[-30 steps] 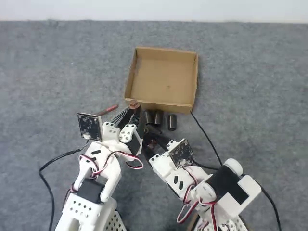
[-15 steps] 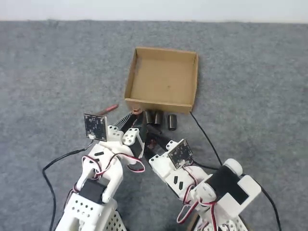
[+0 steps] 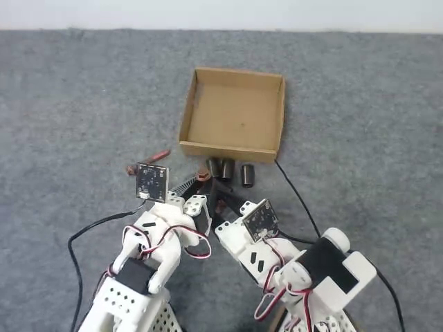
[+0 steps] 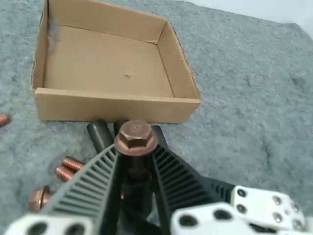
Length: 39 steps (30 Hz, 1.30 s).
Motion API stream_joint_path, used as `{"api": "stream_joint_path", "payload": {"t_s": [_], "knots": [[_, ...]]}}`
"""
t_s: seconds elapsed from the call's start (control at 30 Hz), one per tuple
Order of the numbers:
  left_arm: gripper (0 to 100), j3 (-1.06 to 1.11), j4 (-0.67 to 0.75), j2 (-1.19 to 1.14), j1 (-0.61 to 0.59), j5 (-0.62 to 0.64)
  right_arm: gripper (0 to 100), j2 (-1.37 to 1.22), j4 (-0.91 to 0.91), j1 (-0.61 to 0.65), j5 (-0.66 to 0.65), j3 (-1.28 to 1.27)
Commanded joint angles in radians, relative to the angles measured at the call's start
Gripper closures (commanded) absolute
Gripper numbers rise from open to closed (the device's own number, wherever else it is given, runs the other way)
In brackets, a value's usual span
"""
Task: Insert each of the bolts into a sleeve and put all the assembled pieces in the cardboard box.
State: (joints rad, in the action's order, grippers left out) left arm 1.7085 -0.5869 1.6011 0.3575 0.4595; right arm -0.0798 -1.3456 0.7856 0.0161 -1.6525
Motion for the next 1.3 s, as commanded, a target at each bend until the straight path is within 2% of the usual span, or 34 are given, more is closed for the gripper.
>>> {"api": "stream_joint_path", "payload": {"t_s": [0.0,0.3,0.6,1.0,1.27], "knots": [[99,-0.018,-0.02,0.032,0.012,0.006,99.1,0.016,-0.002,-0.051,-0.012,-0.026],[98,-0.018,-0.02,0.032,0.011,0.006,99.1,0.016,-0.002,-0.059,-0.011,-0.026],[78,-0.018,-0.064,0.032,0.012,0.008,99.1,0.016,-0.002,-0.061,-0.014,-0.026],[78,-0.019,-0.063,0.032,0.009,0.008,99.1,0.016,0.002,-0.061,-0.015,-0.026],[78,-0.096,-0.064,0.034,-0.002,0.014,99.1,0.008,0.005,-0.061,-0.015,-0.017]]}}
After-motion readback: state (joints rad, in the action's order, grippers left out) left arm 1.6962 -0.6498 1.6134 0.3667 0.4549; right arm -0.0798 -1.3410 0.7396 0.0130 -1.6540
